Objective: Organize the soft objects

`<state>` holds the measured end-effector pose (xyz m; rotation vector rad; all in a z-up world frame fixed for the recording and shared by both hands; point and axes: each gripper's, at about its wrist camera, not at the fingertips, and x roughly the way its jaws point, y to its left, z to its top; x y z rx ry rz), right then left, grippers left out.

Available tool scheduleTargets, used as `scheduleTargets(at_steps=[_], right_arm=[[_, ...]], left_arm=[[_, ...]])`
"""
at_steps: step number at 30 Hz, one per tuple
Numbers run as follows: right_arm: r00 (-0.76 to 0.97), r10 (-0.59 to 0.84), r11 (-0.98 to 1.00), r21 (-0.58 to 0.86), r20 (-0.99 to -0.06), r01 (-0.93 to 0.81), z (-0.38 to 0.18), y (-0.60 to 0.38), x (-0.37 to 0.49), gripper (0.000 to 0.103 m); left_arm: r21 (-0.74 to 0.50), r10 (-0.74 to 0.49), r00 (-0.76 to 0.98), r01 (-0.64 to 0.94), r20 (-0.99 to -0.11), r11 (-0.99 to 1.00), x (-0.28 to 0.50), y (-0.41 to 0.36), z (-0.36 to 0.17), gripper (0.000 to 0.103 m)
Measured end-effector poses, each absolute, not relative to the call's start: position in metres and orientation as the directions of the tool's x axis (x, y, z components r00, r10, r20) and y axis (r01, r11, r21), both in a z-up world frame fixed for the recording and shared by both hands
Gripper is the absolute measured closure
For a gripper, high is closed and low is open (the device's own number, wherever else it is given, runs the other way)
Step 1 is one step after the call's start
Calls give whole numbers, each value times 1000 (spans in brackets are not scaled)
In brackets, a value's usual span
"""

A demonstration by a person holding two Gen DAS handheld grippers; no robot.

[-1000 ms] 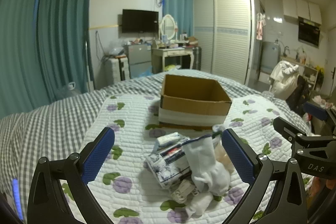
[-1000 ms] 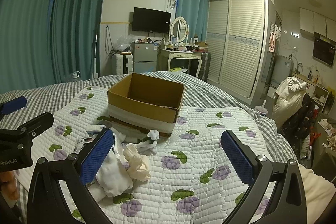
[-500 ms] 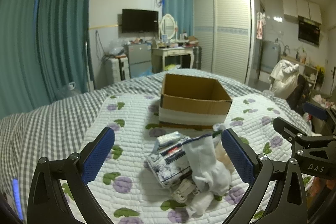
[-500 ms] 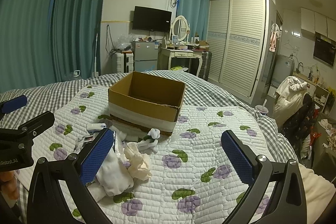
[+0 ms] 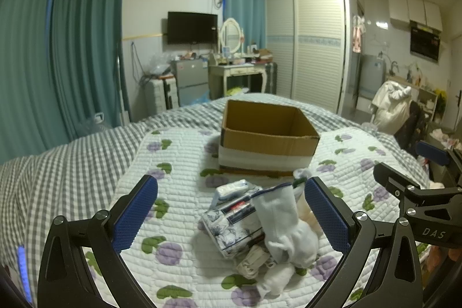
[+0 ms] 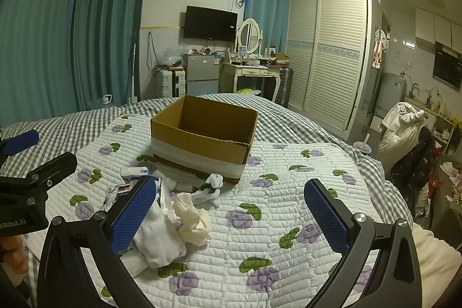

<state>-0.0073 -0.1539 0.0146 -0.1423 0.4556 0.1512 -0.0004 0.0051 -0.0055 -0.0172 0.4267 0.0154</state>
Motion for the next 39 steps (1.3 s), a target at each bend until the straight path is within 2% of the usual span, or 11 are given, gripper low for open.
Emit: scheduleTargets(at_steps=[39], right_arm=[[880,130,975,-105,-458,-198,9,-147,-9,0]], left_arm=[[-1,13,907,-15,-420,1000,1,7,-8,0]])
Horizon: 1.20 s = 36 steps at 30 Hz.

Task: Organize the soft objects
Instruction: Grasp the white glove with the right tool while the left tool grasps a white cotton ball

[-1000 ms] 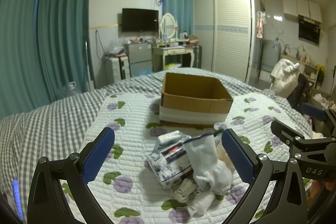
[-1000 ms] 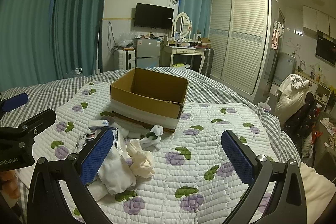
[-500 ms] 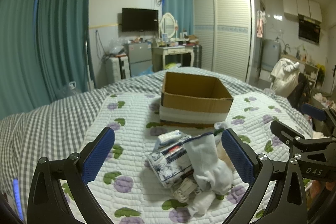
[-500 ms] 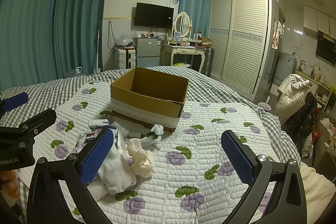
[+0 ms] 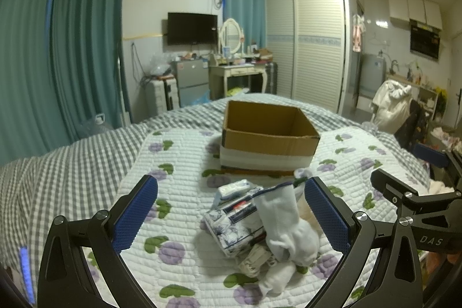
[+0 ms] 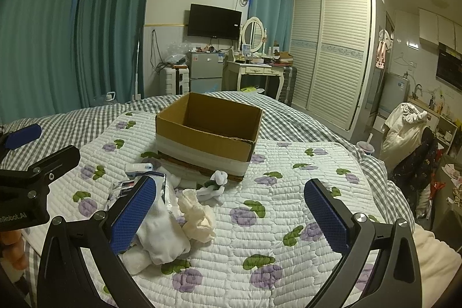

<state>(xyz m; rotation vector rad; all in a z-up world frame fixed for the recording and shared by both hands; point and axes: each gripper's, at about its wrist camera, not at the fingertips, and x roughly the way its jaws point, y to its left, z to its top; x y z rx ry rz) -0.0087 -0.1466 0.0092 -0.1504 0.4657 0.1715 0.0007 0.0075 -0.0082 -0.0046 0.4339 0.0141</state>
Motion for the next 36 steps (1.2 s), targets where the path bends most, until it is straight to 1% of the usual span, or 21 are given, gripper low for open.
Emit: scheduleTargets(at_steps=[5,9,12,13,15,17,19,21,23,24,25,26,28,35,36], right_arm=[[851,179,959,-106,-494,-263,1,-139,-16,0],[797,231,934,-101,-559,-342,-23,-119,-16,0],[742,245,915,-103,-625,-389,-52,-100,-9,1],[727,240,912,-107,-643,-396,-62,-96,-6,4],[700,237,909,-102,-674,-405,-79,-91,1,8],[674,227,913,-87,-703,-399,-92,-90,10,9],[660,204,923,-82,-723,-375,-103,-93,20,17],[645,201,930,-62,-737,-362,-109,-96,26,20],[625,230,932,-15,-746,-361,-113,-100,31,29],[610,249,929,7,-752,-370,-114,-100,32,40],[596,272,923,30,-756,-384,-114,-101,32,54],[585,295,914,46,-756,-402,-113,-101,31,61],[590,302,906,33,-749,-422,-109,-101,23,69],[642,287,913,1,-711,-407,-79,-127,-5,74],[654,271,919,-14,-706,-395,-76,-132,-9,74]], left_arm=[[33,57,881,-47,-469,998,-3,21,-28,0],[23,74,852,-73,-517,997,0,35,-48,0],[18,76,835,-79,-546,997,4,37,-60,0],[19,77,827,-80,-556,997,6,38,-64,0],[26,80,808,-80,-584,996,9,38,-75,0],[38,82,783,-75,-616,996,13,36,-85,0],[54,89,765,-71,-638,996,17,33,-93,0],[61,90,754,-67,-651,996,19,30,-99,0],[57,81,748,-57,-658,997,20,26,-100,0],[57,75,748,-50,-659,997,20,24,-100,0],[57,72,748,-45,-660,997,20,21,-101,0],[60,71,747,-41,-661,997,19,18,-100,0],[57,61,746,-32,-663,998,19,12,-100,0],[24,-28,714,62,-699,998,13,-21,-111,1],[23,-40,709,79,-704,997,12,-28,-113,5]])
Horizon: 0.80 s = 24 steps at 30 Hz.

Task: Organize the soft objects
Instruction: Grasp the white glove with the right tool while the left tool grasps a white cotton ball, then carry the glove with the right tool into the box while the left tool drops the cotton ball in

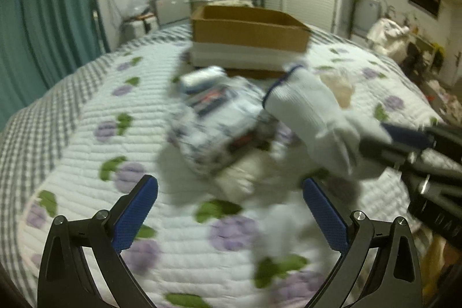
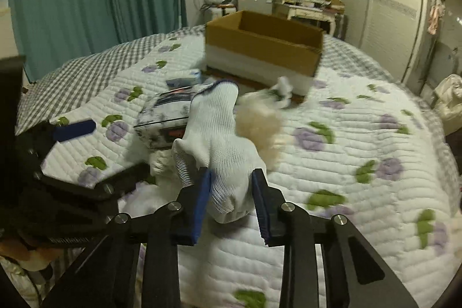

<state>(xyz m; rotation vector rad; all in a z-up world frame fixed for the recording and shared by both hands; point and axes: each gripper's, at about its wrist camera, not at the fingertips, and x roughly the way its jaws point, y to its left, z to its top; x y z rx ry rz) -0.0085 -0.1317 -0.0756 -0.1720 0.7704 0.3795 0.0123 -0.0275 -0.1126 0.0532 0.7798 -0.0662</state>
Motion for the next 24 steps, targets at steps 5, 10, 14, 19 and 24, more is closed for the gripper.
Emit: scheduleTargets(at_steps=[5,10,14,19,24], right_arm=[[669,217,939,-35,-711,-342,-73,-159,-18,78],[629,213,935,-29,-748,-352,-91,-165,-17,79],[604,225,930,-17,-765,-368,-100,-162,-14,78],[597,204,938,-19,-776,-345,-108,-162,-9,51],[583,203,937,-17,-787,-349,-116,-158,-6,42]], left_arm=[[30,-83,660,158,-746,987,15,-60,-132,17],[15,-95,614,172,-783,985,27,-71,-150,30],[-23,-120,594,168,-796,985,32,-68,-157,51],[-31,-131,601,174,-788,984,32,-62,-155,62],[-24,-131,614,180,-778,983,28,-58,-151,67]])
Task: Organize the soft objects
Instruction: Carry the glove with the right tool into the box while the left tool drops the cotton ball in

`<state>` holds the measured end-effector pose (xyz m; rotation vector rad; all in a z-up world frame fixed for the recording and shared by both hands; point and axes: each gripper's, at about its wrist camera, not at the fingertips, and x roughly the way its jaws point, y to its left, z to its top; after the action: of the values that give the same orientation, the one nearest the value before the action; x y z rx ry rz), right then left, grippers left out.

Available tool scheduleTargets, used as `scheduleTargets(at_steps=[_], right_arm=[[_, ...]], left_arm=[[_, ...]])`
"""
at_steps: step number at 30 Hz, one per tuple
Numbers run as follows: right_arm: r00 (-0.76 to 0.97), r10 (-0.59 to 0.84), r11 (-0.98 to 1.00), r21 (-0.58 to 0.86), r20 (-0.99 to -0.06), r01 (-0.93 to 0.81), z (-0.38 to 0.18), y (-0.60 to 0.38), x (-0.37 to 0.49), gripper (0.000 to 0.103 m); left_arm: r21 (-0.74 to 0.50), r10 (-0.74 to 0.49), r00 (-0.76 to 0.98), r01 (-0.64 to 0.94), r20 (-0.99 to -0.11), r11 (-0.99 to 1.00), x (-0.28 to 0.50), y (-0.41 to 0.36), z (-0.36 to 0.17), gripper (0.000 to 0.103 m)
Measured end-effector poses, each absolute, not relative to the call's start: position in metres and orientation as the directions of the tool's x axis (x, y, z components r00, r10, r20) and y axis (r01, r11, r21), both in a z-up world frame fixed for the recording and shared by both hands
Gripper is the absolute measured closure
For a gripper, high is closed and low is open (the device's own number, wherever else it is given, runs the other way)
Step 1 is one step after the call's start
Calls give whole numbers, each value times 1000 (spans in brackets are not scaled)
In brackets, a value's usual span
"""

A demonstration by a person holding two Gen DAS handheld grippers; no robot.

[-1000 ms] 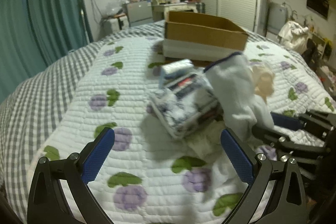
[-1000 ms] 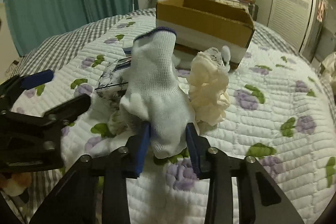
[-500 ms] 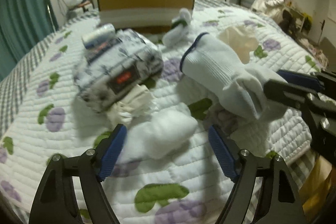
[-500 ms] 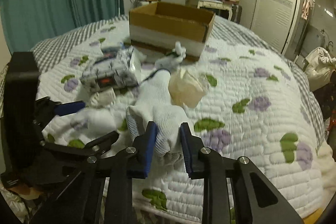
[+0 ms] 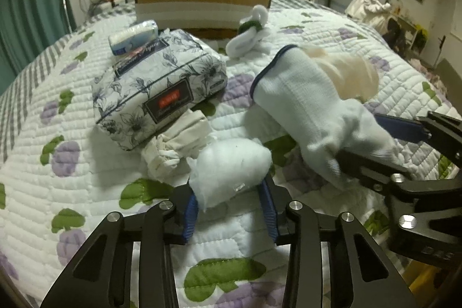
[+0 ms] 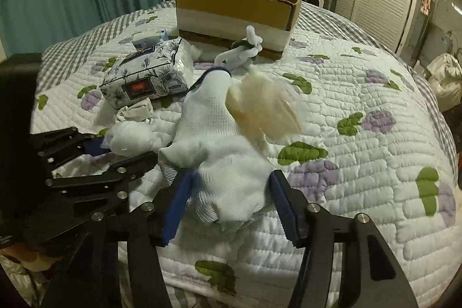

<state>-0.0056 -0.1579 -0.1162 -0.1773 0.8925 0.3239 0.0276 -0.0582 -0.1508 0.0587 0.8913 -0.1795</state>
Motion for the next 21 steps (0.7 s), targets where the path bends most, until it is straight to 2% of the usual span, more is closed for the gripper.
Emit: scheduleTargets(at_steps=[5,6,7,11,21], right_arm=[[561,203,938,-5,-802,-346,-124,-158,-1,39],[562,203,937,-9,-802,-350,-124,-157,-2,42],[563,206,935,-9,-800,-356,-124,-157,-3,51],[594,223,935,-3,-773,-355,-108,-161,-12,60],[720,326,929,65,-613,-365,-16,-179,-13,62]], left_arm=[[-20,-123,638,167,-760,986,22,-54,-137,67],[-21,-122,643,163,-756,986,21,-53,-134,67],[-24,-123,650,160,-750,987,19,-52,-130,67],[-31,-129,680,155,-722,987,11,-52,-111,67],[-29,-154,765,175,-626,984,24,-54,-40,67]])
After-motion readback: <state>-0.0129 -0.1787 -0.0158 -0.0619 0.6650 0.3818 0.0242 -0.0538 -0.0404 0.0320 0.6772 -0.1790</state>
